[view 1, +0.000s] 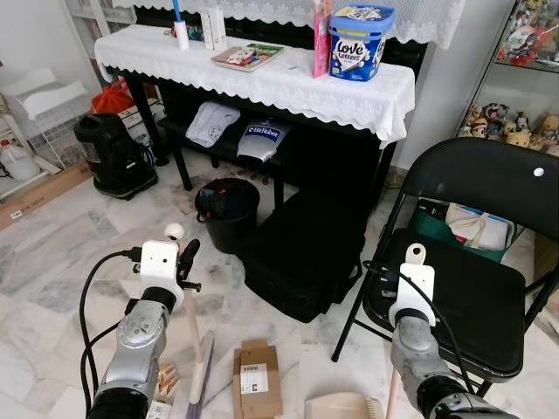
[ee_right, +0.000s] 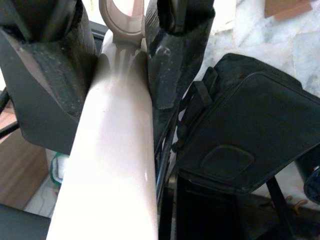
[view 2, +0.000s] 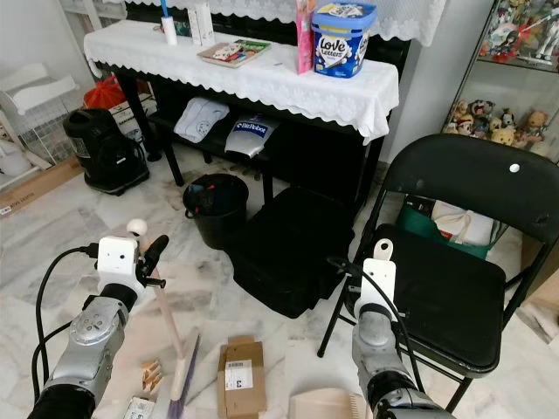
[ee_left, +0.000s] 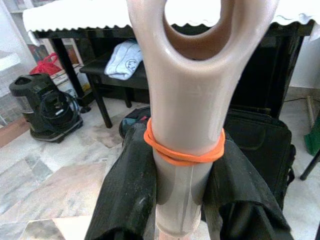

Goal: Sweep floor

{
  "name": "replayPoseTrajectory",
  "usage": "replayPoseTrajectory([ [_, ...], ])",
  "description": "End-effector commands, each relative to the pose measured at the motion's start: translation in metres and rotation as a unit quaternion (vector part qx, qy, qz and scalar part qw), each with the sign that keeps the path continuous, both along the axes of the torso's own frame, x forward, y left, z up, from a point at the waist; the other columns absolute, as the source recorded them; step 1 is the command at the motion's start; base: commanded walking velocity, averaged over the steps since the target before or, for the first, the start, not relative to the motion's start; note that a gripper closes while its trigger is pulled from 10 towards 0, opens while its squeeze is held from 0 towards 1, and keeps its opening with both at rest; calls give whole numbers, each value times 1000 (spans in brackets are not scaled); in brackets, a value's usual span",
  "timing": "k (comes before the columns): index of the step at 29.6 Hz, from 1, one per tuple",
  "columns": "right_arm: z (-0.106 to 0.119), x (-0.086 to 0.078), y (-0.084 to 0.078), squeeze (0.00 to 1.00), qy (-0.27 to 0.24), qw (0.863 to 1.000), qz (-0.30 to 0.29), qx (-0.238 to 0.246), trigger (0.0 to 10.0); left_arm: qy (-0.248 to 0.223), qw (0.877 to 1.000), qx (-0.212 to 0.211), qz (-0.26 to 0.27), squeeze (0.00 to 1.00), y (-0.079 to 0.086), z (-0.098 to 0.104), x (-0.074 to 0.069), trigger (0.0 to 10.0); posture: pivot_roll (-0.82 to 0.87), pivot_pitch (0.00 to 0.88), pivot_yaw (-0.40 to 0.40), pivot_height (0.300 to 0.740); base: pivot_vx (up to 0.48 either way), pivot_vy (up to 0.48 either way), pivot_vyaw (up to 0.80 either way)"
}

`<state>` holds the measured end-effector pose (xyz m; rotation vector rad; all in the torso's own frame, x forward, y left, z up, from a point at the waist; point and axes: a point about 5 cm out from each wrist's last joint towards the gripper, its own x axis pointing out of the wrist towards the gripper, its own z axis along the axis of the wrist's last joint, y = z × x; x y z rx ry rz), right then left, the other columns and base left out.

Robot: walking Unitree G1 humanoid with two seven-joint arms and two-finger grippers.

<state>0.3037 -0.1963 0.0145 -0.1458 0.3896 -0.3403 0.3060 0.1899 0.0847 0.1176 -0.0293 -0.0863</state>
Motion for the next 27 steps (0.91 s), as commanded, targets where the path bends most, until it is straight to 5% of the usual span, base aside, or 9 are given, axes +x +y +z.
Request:
replayPoseTrajectory([
  [1, -16, -11, 5, 0, 54, 998, 1, 27, 10000, -10, 1000, -1, -10, 0, -2, 8, 5, 10000, 43, 0, 51, 740, 0, 0, 0],
  [17, -37, -22, 17, 0, 186, 973, 30, 134, 10000, 14, 999, -4, -33, 0, -7, 3, 6, 10000, 42, 0, 46, 740, 0, 0, 0],
  [23, -35, -20, 20, 0, 187, 971, 35, 144, 10000, 17, 999, -5, -36, 0, -7, 3, 7, 10000, 42, 0, 46, 740, 0, 0, 0],
  [27, -24, -10, 16, 0, 151, 983, 43, 92, 10000, 18, 999, -5, -37, 0, -7, 3, 7, 10000, 40, 0, 46, 740, 0, 0, 0],
])
